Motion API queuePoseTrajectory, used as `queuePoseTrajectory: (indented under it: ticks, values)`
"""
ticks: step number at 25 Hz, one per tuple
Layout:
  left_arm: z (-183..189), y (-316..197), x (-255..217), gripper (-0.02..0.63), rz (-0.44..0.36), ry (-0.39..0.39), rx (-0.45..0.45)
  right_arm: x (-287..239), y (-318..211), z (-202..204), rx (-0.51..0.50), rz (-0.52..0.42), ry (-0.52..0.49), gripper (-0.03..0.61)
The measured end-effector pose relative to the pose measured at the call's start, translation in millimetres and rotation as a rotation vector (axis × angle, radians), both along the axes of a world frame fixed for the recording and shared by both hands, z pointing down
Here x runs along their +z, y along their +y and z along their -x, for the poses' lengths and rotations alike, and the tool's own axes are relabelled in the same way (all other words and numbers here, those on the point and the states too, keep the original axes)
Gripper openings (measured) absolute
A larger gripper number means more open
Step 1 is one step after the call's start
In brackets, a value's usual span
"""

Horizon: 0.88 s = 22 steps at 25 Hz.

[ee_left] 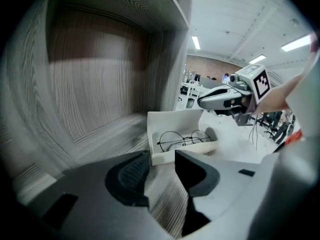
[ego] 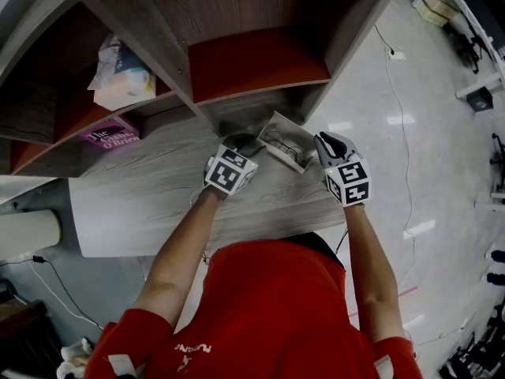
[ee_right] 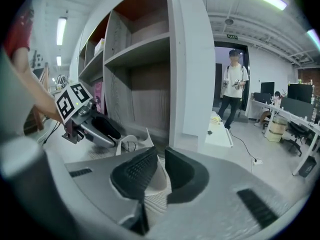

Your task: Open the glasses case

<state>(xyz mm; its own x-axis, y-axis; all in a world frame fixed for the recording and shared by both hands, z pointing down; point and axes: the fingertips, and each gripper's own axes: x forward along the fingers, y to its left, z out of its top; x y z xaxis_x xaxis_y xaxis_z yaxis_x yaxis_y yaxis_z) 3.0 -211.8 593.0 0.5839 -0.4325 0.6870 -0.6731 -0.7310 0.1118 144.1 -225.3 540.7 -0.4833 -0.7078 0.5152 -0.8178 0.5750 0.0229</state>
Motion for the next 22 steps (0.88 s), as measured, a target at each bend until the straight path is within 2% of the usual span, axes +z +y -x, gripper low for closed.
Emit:
queuePoseTrajectory:
  ticks: [6,9,17,22]
  values:
    - [-3.0,-1.6,-34.8,0.150,-0.088,0.052,-0.020,-32.7,1.1,3.3,0.005,-0.061,-0.072,0.038]
    - [-8.1,-2.1,-66.6,0.146,-0.158,0.131,-0.046,-55.5,4.9,10.7,-0.008,-0.103,-0.114,0.023]
    - [-21.0,5.3,-162.1,0.075,-0.370,0.344,-0.062,-118.3,20.2,37.4,-0.065,-0.234,-0.188,0.008]
    - [-21.4,15.4,-207.8,0.041,-0.467,0.430,-0.072,-158.3,33.9,47.8,-0.074,-0.307,-0.253,0.006]
